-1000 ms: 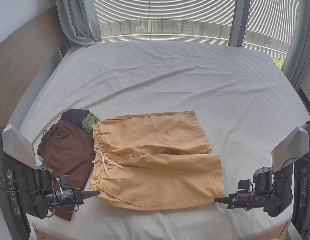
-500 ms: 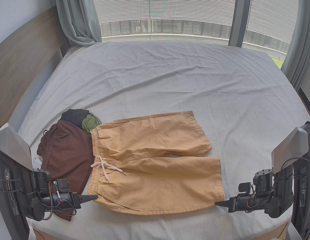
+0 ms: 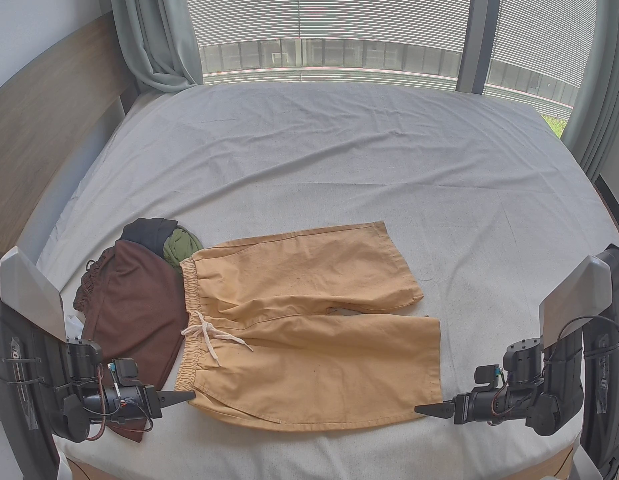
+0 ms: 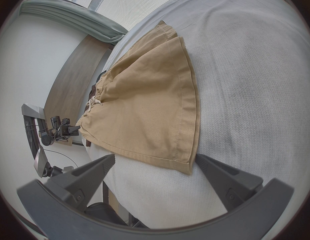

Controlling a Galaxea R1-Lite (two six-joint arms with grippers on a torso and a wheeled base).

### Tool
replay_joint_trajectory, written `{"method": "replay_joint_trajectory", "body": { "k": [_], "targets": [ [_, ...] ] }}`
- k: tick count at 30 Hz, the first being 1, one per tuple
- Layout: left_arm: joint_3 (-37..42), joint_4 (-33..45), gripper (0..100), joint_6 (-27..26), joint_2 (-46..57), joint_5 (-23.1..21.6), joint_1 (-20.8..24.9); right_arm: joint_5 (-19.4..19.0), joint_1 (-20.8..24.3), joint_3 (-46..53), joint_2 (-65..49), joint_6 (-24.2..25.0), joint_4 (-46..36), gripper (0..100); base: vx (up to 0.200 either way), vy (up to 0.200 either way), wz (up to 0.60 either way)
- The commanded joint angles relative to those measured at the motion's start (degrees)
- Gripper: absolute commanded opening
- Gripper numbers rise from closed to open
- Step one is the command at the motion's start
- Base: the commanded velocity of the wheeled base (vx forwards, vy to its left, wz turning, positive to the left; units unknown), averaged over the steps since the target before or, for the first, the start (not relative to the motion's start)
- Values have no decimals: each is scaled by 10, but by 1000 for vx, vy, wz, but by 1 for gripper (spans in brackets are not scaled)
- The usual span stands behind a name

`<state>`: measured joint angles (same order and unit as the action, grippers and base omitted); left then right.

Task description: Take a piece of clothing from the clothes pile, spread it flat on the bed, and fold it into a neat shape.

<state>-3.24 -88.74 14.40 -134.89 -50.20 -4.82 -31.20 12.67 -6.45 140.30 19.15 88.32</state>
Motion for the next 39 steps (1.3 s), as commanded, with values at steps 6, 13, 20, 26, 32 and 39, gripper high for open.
{"method": "replay_joint_trajectory", "body": {
  "k": [6, 13, 20, 26, 32, 39],
  "targets": [
    [-1, 0, 0, 0, -3, 0, 0, 1, 4, -8, 10, 0, 0, 100, 0, 0, 0],
    [-3, 0, 0, -6, -10, 0, -2, 28, 6, -25, 22, 1, 0, 0, 0, 0, 0],
    [-4, 0, 0, -7, -13, 0, -2, 32, 6, -21, 23, 1, 0, 0, 0, 0, 0],
    [-2, 0, 0, -9, -14, -1, -3, 31, 3, -8, 17, 0, 0, 0, 0, 0, 0],
    [1, 1, 0, -33, -26, -16, -32, 27, 5, 24, -7, -2, 0, 0, 0, 0, 0],
    [8, 1, 0, -83, -53, -29, -49, 27, 6, 35, -9, -3, 0, 0, 0, 0, 0]
  ]
}}
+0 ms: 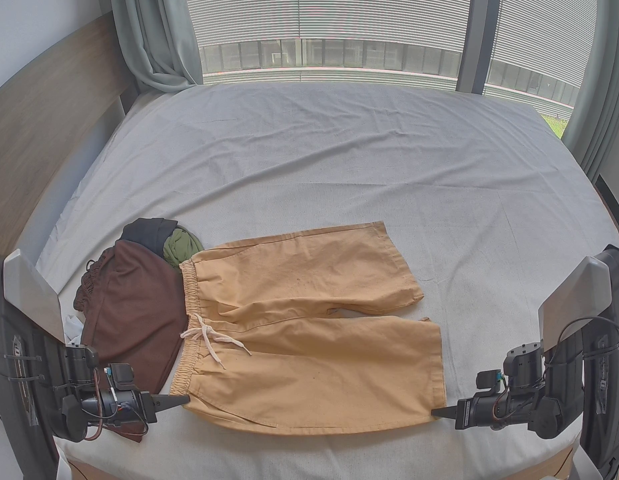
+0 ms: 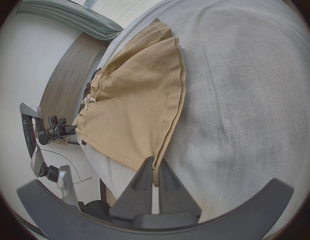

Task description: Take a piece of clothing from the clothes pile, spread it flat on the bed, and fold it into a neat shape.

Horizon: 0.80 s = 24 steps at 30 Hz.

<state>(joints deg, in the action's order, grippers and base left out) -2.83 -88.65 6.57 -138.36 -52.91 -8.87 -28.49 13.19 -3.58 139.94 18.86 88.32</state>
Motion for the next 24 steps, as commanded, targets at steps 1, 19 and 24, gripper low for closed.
{"method": "replay_joint_trajectory", "body": {
  "k": [1, 19, 24],
  "targets": [
    [10, 0, 0, -10, -18, -4, -11, 0, 1, 8, -5, -7, 0, 0, 0, 0, 0],
    [7, -1, 0, -35, -11, -45, -12, -25, -4, 5, -65, -22, 0, 0, 0, 0, 0],
    [-17, -1, 0, -28, 4, -45, -15, -26, -4, -1, -93, -19, 0, 0, 0, 0, 0]
  ]
}}
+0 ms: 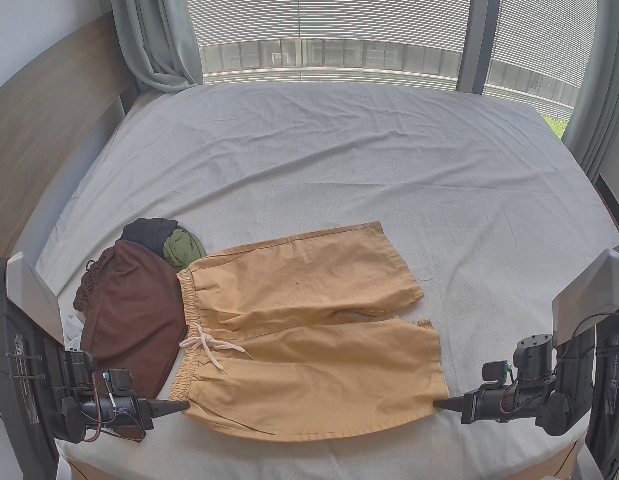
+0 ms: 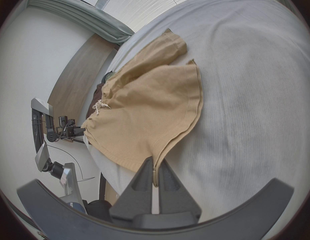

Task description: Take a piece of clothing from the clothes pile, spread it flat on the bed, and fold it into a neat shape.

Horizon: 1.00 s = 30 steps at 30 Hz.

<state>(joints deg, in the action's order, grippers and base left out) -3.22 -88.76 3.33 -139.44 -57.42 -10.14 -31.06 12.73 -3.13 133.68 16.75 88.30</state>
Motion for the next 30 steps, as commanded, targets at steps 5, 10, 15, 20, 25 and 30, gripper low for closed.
{"method": "replay_joint_trajectory", "body": {
  "k": [5, 10, 15, 20, 25, 30],
  "targets": [
    [-19, 0, 0, 18, 36, 0, -1, 0, 1, -18, -48, 7, 0, 0, 0, 0, 0],
    [-37, 0, 0, 34, 55, 1, 8, 0, 6, -30, -69, 20, 0, 0, 0, 0, 0],
    [-63, 0, 0, 84, 84, 8, 32, 0, 6, -45, -77, 29, 0, 0, 0, 0, 0],
    [-105, 0, 0, 118, 87, 27, 37, 5, 5, -76, -82, 32, 0, 0, 0, 0, 0],
    [-110, 0, 0, 122, 87, 28, 33, 7, 6, -107, -87, 47, 0, 0, 0, 0, 0],
    [-120, 0, 0, 135, 86, 65, 36, 7, 4, -141, -98, 74, -1, 0, 0, 0, 0]
  ]
}}
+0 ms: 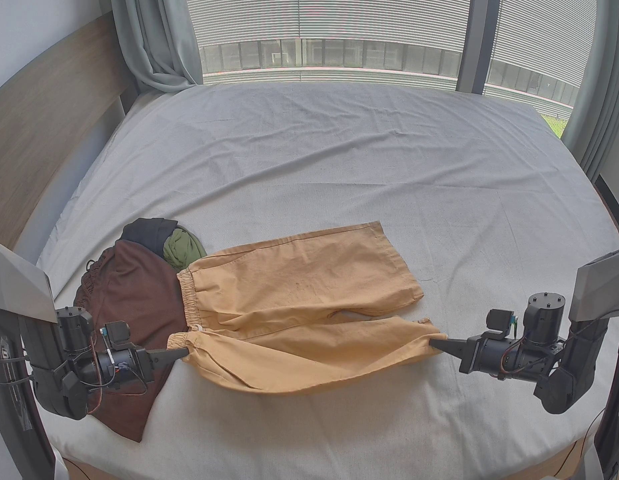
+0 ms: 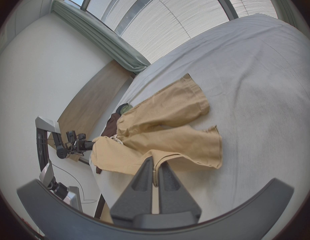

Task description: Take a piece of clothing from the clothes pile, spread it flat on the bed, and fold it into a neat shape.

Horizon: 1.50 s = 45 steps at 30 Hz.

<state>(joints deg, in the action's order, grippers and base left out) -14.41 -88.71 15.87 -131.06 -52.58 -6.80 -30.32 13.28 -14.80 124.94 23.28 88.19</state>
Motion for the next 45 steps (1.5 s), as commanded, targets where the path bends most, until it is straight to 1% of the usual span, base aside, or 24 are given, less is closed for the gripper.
{"method": "replay_joint_trajectory", "body": {
  "k": [1, 3, 4, 10, 13, 14, 16, 17, 24, 29, 31, 32, 33, 38, 45],
  "targets": [
    [-11, -1, 0, 15, 3, 20, 3, 0, -2, -29, -10, 11, 1, 0, 0, 0, 0],
    [-11, -1, 0, 19, 4, 22, 3, 0, -3, -31, -10, 11, 1, 0, 0, 0, 0],
    [-16, -1, 0, 33, 7, 26, 8, 0, -4, -42, -10, 11, 1, 0, 0, 0, 0],
    [-27, -1, 0, 36, 8, 28, 11, 0, -9, -73, -10, 13, 1, 0, 0, 0, 0],
    [-35, -1, 0, 43, 8, 42, 12, 0, -11, -84, -10, 19, 1, 0, 0, 0, 0],
    [-44, -1, 0, 55, 10, 56, 15, 0, -11, -93, -11, 26, 1, 0, 0, 0, 0],
    [-48, -1, 0, 60, 11, 62, 16, 0, -11, -98, -11, 29, 1, 0, 0, 0, 0],
    [-53, -1, 0, 70, 11, 66, 16, 0, -12, -113, -9, 33, 1, 0, 0, 0, 0],
    [-69, -1, 0, 75, 10, 70, 15, 0, -26, -184, 0, 42, -3, 0, 0, 0, 0],
    [-86, -1, 0, 87, 10, 97, 21, -1, -26, -210, -3, 57, -17, 0, 0, 0, 0],
    [-98, -1, 0, 112, 10, 136, 33, -1, -27, -221, -2, 59, -18, 0, 0, 0, 0],
    [-99, -1, 0, 115, 11, 142, 35, -1, -27, -223, -2, 59, -19, 0, 0, 0, 0],
    [-108, -1, 0, 129, 11, 161, 40, -1, -27, -230, -1, 61, -21, 0, 0, 0, 0],
    [-116, -1, 0, 146, 15, 168, 40, -1, -28, -262, -1, 62, -54, 0, 0, 0, 0],
    [-122, -1, 0, 147, 15, 176, 40, -1, -32, -311, 0, 62, -93, 0, 0, 0, 0]
  ]
}}
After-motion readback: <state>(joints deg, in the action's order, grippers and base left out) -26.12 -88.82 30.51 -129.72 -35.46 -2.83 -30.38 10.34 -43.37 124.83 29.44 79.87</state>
